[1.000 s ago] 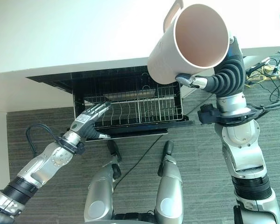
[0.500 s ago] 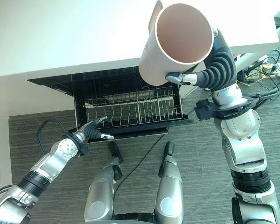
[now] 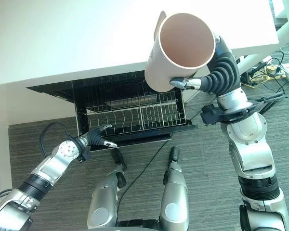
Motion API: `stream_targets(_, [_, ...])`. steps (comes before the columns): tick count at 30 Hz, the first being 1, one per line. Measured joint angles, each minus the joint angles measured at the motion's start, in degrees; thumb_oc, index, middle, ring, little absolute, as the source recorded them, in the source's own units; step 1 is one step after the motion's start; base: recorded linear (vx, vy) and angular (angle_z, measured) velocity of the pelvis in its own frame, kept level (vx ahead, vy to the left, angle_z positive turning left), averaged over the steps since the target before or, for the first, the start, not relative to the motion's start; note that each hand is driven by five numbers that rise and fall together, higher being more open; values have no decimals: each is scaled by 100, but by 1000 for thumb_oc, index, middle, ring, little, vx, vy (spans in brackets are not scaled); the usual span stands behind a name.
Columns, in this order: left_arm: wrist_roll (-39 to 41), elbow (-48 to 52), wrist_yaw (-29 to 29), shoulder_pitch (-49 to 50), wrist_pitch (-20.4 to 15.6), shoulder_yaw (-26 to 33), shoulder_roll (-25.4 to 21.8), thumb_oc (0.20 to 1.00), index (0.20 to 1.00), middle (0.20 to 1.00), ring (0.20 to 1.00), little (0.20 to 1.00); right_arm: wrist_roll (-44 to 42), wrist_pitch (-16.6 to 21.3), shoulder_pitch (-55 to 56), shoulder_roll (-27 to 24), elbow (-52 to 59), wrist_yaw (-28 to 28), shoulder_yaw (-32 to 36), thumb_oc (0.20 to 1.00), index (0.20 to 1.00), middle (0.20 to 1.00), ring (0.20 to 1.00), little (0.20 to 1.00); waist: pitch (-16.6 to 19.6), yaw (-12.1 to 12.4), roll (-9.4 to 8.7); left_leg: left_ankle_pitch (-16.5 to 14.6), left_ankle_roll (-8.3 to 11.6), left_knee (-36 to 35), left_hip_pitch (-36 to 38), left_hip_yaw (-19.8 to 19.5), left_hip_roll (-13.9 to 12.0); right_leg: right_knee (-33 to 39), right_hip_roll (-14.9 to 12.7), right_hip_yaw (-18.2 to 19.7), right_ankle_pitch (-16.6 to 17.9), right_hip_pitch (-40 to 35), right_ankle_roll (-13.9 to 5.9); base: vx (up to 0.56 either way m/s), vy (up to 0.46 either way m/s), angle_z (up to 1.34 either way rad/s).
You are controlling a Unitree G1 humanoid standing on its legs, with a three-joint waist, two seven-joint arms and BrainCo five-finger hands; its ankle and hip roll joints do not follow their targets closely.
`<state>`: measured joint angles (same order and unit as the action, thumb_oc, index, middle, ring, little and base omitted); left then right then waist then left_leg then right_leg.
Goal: Place the dishes in the dishwasher.
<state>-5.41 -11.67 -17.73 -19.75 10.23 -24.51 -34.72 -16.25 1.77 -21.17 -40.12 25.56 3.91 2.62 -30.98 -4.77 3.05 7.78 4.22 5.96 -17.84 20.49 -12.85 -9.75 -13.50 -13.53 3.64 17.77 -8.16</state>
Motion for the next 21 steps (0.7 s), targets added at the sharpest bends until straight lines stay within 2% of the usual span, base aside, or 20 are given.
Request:
stream_targets(11, [680, 146, -652, 647, 197, 35, 7, 1000, 1000, 1000, 1000, 1000, 169, -10, 812, -113, -38, -183, 54, 200, 200, 200, 200, 200, 1, -208, -2, -28, 5, -108, 100, 65, 22, 264, 23, 6, 78, -142, -18, -6, 4, -2])
stream_targets(21, [927, 268, -727, 1115, 279, 13, 66, 1000, 1000, 1000, 1000, 1000, 296, -48, 1083, -329, -330, -180, 75, 200, 200, 200, 200, 200, 1, -209, -4, -33, 11, -129, 106, 77, 11, 407, 57, 2, 149, -197, -20, 0, 0, 0])
